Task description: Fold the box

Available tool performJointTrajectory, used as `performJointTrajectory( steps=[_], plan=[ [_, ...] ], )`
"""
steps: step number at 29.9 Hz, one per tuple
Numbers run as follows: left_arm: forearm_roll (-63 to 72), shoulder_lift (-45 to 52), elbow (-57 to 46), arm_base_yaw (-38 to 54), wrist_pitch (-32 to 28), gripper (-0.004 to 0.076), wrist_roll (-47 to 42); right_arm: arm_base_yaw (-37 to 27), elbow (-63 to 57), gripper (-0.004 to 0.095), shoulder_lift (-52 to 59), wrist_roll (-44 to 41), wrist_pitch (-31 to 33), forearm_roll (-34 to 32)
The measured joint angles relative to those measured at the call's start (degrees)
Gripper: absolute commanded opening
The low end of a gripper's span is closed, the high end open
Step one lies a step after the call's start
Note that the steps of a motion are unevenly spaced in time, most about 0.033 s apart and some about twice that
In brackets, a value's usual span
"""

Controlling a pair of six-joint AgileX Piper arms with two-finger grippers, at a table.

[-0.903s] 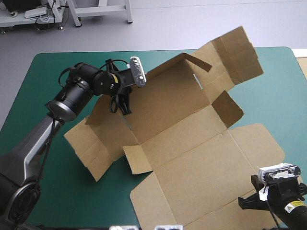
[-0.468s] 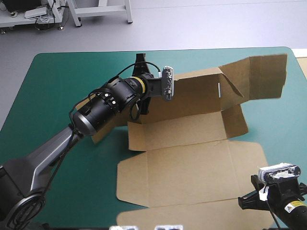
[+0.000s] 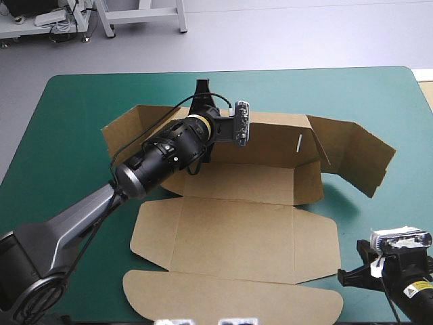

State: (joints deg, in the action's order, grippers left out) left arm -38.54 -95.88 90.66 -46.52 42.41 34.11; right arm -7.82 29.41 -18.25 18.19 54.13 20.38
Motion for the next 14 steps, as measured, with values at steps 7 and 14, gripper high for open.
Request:
performJointTrajectory(
  steps=[7,14],
  plan=[
    [-15.09,0.0,-7.8,-0.11,-1.36,-0.0009,-19.1,0.0,9.54,-0.0013,-5.8,-3.24,-2.88,0.23],
    [-28.27,0.0,-13.49,-3.09,0.16,-0.0009,-35.27,0.0,24.04,-0.0013,-21.89,-3.42,-3.43,1.34]
  ],
)
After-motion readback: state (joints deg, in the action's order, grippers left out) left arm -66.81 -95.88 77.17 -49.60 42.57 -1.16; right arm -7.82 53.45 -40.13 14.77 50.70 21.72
